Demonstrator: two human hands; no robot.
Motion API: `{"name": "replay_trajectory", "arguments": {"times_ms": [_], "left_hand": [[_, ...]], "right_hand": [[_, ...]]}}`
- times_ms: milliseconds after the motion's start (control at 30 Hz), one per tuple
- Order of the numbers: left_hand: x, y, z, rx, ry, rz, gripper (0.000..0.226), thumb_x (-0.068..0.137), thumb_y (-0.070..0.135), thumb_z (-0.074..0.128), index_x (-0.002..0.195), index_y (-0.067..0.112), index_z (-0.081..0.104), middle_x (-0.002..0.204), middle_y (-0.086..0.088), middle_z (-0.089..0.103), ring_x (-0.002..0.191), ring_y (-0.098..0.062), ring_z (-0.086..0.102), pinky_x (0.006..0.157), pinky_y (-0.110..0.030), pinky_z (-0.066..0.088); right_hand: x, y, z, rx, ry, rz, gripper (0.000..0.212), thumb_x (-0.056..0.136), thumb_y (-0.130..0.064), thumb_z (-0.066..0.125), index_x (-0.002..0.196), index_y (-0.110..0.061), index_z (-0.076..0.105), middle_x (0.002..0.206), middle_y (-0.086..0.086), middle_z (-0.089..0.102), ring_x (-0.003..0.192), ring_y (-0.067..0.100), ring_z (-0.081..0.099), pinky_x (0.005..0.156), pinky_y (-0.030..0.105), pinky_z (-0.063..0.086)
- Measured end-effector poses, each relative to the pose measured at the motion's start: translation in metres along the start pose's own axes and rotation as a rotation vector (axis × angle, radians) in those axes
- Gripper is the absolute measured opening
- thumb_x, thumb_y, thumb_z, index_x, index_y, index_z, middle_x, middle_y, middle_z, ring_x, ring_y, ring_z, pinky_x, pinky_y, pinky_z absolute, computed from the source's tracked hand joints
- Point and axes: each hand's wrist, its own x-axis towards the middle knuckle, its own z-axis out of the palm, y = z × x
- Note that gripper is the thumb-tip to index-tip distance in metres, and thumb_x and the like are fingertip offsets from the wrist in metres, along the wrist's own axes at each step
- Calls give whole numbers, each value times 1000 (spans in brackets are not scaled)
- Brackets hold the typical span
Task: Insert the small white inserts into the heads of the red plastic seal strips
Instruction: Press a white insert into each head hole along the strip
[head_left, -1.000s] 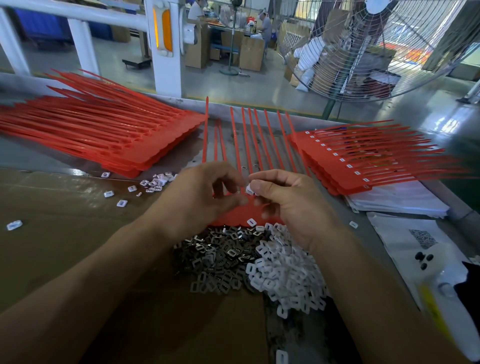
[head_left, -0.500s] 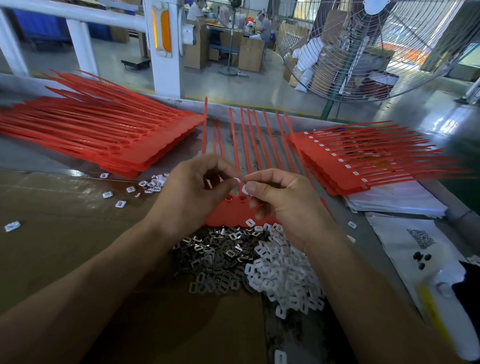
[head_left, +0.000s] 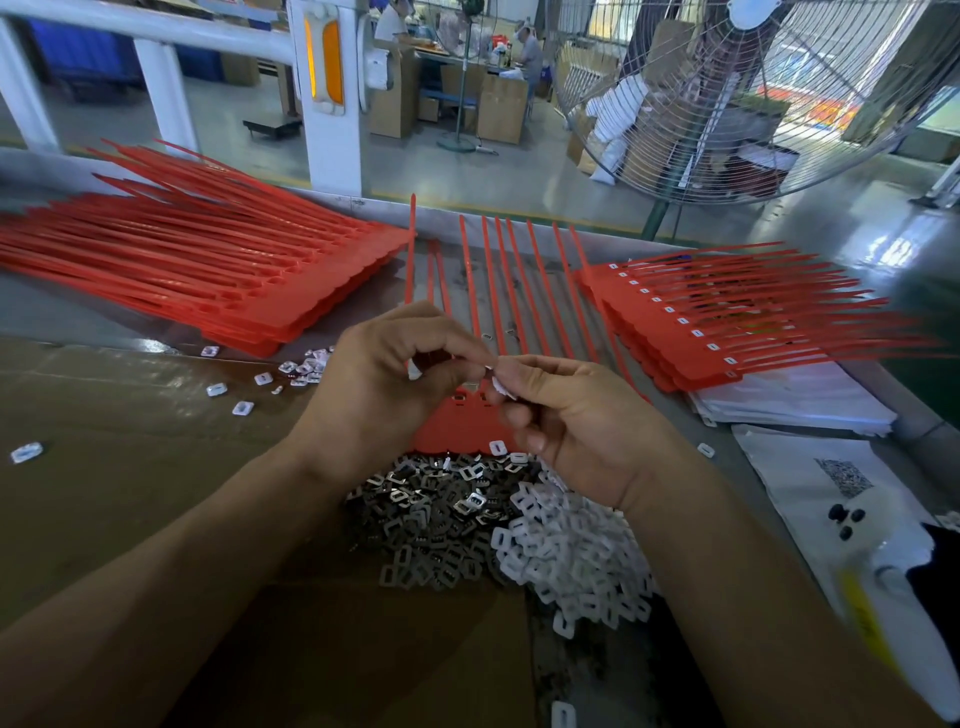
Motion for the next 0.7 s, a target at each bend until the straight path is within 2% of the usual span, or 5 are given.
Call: {"name": "replay_trajectory", "arguments": {"times_ms": [167,333,500,600,700], "left_hand": [[-1,-2,1,2,-10,-6,14,87,6,75,94,18,77,90,6,70,84,-21,65,77,-40,53],[-2,-3,4,85,17,2,17,84,16,79,96,25,71,91,15,67,79,-19,61,72,-32,51],[0,-3,1,155,47,12,13,86,18,78,94,26,72,88,15,64,79,-16,61,71,-30,50],[0,-3,0,200,37,18,12,87,20,77,96,25,72,90,16,63,81,-15,61,71,-28,49],[1,-4,-2,225,7,34,16,87,19,77,101,23,72,94,14,64,82,-12,61,72,-29,49]], "right_hand": [[2,0,1,31,-6,24,9,75,-16,75,77,-9,79,73,6,67,52,8,51,40,18,38],[3,3,1,-10,47,-45,24,75,-18,77,94,-2,77,76,7,67,53,10,49,40,19,36],[4,4,-2,-112,56,-84,3,80,-17,79,80,-14,80,77,10,66,55,13,48,41,21,38],[6,6,-2,-189,61,-95,10,88,-16,78,79,-19,81,85,18,58,57,17,45,43,23,39],[7,6,-5,-223,43,-117,10,91,-16,77,82,-20,80,80,16,58,57,17,45,44,23,39]]}}
